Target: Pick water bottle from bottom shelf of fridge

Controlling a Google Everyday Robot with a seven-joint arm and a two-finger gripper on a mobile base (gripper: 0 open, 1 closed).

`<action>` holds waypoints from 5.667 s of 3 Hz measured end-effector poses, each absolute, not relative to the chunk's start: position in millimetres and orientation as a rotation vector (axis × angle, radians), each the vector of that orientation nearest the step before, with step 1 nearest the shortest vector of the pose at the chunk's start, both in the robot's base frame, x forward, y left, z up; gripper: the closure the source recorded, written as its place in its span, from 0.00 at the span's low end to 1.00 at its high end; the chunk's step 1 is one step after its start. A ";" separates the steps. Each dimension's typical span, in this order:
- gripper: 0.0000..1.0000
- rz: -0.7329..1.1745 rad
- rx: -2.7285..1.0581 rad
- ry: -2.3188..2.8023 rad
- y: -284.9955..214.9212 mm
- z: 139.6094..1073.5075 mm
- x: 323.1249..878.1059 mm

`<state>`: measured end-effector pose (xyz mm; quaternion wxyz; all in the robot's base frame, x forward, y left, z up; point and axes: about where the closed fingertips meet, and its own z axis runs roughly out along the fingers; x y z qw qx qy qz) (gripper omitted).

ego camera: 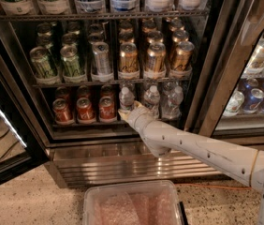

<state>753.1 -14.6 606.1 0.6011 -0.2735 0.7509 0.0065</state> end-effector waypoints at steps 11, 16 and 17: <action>1.00 -0.039 -0.396 1.598 -81.7 680.5 718.8; 1.00 0.058 -0.242 1.839 -129.6 681.5 629.7; 1.00 0.122 -0.207 1.828 -136.8 688.9 619.9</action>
Offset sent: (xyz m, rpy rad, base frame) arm 0.0124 -0.0318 0.1000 0.1374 -0.2015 -0.0473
